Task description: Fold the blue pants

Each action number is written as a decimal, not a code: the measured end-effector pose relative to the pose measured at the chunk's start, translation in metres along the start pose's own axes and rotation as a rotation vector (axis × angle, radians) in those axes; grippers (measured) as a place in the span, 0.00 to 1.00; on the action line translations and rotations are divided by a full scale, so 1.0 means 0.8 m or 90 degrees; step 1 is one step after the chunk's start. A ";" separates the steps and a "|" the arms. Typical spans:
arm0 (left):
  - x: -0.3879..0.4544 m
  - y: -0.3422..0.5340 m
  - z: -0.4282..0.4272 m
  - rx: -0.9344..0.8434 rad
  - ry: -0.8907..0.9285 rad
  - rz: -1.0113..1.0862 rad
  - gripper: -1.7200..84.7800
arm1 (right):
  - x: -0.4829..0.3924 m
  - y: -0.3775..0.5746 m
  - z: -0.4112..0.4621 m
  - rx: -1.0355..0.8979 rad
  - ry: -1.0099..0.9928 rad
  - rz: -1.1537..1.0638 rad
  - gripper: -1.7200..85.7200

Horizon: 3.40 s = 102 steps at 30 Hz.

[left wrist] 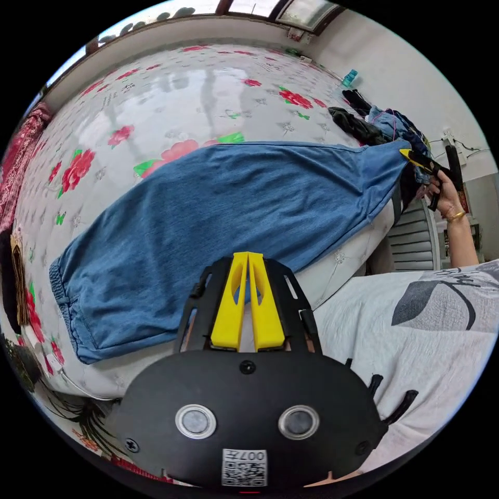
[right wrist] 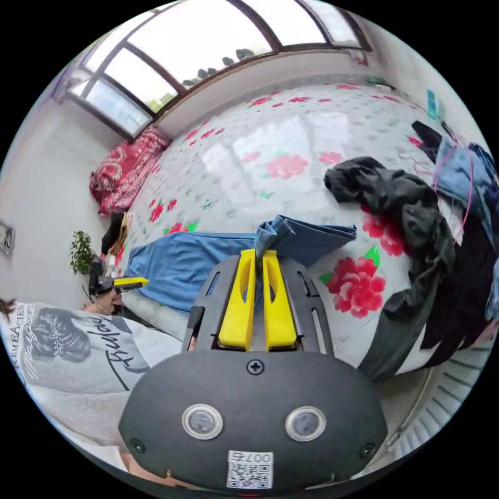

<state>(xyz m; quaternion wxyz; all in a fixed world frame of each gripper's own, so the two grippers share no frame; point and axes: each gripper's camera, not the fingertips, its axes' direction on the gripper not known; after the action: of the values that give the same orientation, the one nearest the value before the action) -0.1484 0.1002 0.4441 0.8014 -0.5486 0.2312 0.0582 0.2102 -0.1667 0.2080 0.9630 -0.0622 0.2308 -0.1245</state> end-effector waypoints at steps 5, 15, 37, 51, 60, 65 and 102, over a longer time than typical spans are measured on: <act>-0.072 0.067 -0.068 0.076 0.022 -0.120 0.01 | -0.291 -0.080 0.100 -0.189 0.050 -0.428 0.02; -0.193 0.186 -0.138 0.115 0.041 -0.274 0.01 | -0.483 -0.020 0.313 -0.489 0.058 -0.625 0.02; -0.491 0.455 -0.225 0.472 0.407 -0.791 0.17 | -0.652 -0.070 0.236 -0.253 -0.031 -0.530 0.02; -0.486 0.473 -0.201 0.462 0.451 -0.793 0.18 | -0.729 -0.066 0.243 -0.265 -0.023 -0.604 0.02; -0.422 0.460 -0.190 0.582 0.456 -0.778 0.08 | -0.723 -0.071 0.233 -0.252 -0.016 -0.591 0.02; -0.287 0.342 -0.286 0.474 0.162 -0.512 0.07 | -0.693 -0.075 0.217 -0.236 -0.012 -0.555 0.02; -0.135 0.175 -0.137 0.246 0.136 -0.361 0.01 | -0.602 -0.214 0.418 -0.266 -0.172 -0.317 0.12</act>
<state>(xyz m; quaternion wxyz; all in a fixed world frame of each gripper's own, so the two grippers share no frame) -0.3263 0.0733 0.3398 0.8458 -0.4324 0.1592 -0.2689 -0.0874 -0.1810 0.7409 0.8915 -0.3279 0.0998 -0.2962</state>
